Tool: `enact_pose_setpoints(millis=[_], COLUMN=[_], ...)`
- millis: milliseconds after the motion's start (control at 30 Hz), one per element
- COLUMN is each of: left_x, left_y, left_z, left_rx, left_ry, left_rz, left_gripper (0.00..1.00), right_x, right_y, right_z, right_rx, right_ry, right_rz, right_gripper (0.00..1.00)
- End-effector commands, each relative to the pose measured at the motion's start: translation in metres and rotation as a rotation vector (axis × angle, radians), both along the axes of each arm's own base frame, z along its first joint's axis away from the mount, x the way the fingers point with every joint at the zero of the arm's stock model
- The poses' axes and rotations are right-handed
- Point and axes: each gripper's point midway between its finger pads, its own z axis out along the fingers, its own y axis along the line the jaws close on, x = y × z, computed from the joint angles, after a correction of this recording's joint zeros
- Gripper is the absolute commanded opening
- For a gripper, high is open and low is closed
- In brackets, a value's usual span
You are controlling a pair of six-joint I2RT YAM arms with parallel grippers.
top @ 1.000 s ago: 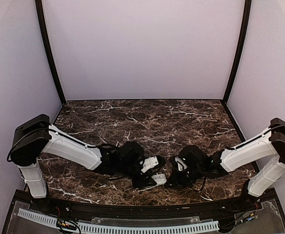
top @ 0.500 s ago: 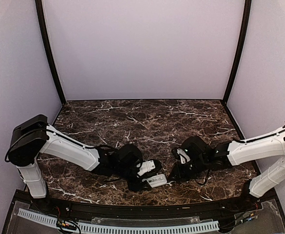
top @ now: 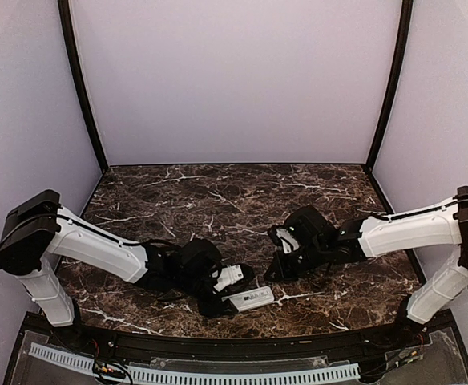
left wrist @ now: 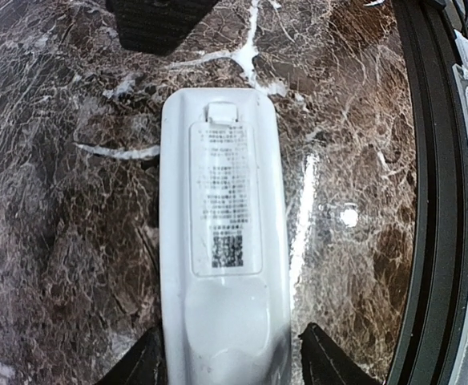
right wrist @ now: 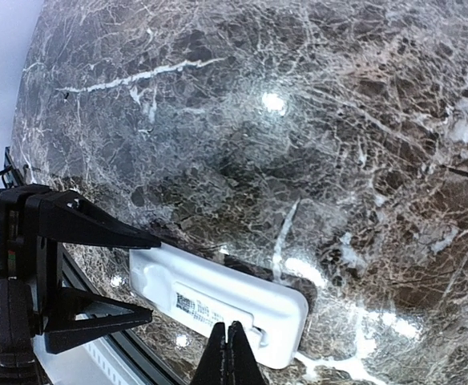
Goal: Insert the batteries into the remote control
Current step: Place the battery cover on the remote control without the battery cover, then press the battery cover on the remote control.
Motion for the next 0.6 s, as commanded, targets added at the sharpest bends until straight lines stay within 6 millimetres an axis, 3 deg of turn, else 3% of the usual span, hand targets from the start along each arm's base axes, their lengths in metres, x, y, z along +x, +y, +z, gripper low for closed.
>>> enact_pose_setpoints(millis=[0,100,367,567], left_x=[-0.002,-0.002,-0.001,0.000], left_y=[0.008,0.010,0.011,0.010], left_z=[0.011,0.009,0.005,0.003], left_rx=[-0.016,-0.013,-0.002,0.001], left_ry=[-0.012,-0.012,-0.015,-0.010], left_rz=[0.026,0.031,0.036,0.037], left_gripper=[0.58,0.58,0.58,0.58], right_x=[0.004,0.000,-0.019,-0.015], right_y=[0.007,0.006,-0.006,-0.009], right_z=[0.006,-0.005,-0.059,-0.046], right_rx=[0.013,0.019,-0.041,-0.055], right_ry=[-0.019,0.008,0.121,0.085], right_rz=[0.036,0.032,0.018,0.017], right_gripper=[0.00,0.00,0.00,0.00])
